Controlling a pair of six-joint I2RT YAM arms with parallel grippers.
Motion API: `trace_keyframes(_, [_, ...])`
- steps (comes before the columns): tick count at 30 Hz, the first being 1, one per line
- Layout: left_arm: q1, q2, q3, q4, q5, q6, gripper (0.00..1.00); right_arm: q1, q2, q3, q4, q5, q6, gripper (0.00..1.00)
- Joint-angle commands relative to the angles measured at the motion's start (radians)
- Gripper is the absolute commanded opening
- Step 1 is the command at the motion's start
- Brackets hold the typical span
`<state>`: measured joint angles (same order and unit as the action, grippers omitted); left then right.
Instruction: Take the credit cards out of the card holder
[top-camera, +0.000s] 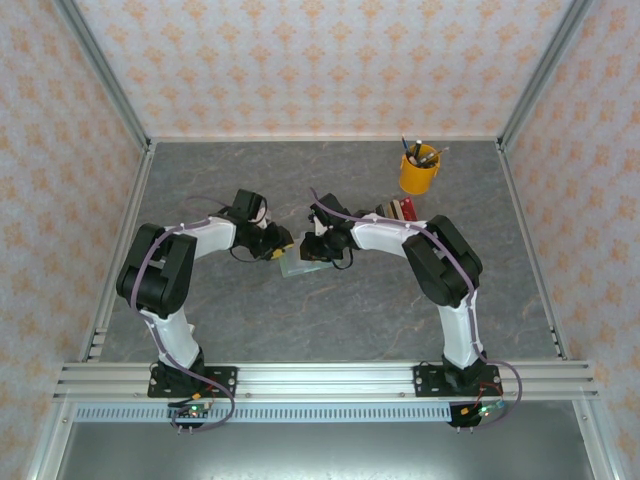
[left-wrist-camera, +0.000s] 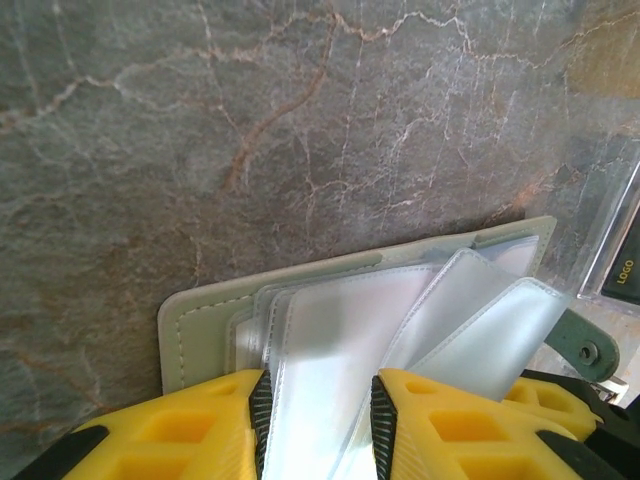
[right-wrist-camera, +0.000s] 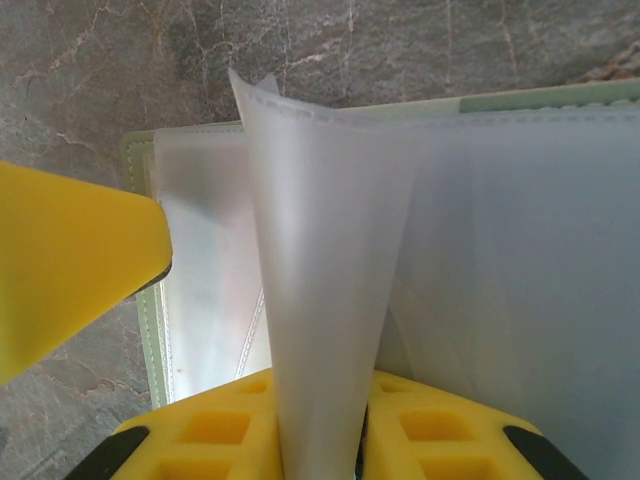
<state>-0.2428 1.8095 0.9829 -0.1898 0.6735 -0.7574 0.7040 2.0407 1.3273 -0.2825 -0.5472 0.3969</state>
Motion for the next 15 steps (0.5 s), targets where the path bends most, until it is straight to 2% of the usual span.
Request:
trace_keyframes(1, [-0.018, 0.026, 0.023, -0.037, -0.002, 0.033, 0.35, 0.006, 0.068, -0.038, -0.048, 0.026, 0.006, 0.25])
trace_keyframes(5, [-0.026, 0.034, 0.038, -0.051, 0.028, 0.059, 0.35, 0.006, 0.067, -0.039, -0.039, 0.001, -0.003, 0.25])
trace_keyframes(9, [-0.026, 0.030, 0.039, -0.013, 0.098, 0.077, 0.30, 0.005, 0.049, -0.044, -0.008, -0.050, -0.030, 0.27])
trace_keyframes(15, [-0.028, 0.014, 0.029, 0.054, 0.148, 0.078, 0.25, 0.004, -0.022, -0.056, 0.030, -0.094, -0.098, 0.38])
